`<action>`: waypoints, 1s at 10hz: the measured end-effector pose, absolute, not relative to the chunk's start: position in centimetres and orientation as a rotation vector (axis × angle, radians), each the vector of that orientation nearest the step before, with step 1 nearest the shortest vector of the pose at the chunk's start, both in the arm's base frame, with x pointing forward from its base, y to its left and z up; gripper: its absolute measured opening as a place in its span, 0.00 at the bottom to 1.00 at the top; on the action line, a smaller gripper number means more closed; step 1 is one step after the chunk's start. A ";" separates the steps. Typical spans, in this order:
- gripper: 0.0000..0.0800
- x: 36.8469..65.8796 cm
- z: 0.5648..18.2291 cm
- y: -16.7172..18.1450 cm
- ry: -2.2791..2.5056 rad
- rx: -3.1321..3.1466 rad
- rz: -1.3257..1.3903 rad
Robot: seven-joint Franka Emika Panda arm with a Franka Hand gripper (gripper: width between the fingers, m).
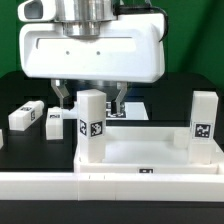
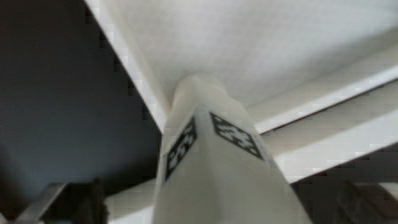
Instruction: Assemble desk
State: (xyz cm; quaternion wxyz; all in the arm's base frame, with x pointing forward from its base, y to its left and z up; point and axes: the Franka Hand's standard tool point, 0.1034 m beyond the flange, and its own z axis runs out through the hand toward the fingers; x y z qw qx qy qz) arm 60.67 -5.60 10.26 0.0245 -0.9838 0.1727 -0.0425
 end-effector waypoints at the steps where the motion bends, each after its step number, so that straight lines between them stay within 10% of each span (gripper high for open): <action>1: 0.81 60.8 10.2 -5.4 0.455 -3.064 -0.140; 10: 0.81 60.7 10.2 -5.6 -0.453 -3.106 -0.143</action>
Offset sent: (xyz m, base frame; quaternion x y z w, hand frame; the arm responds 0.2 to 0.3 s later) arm 0.0013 0.0026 0.0020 -0.0060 0.0025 -0.1996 0.9799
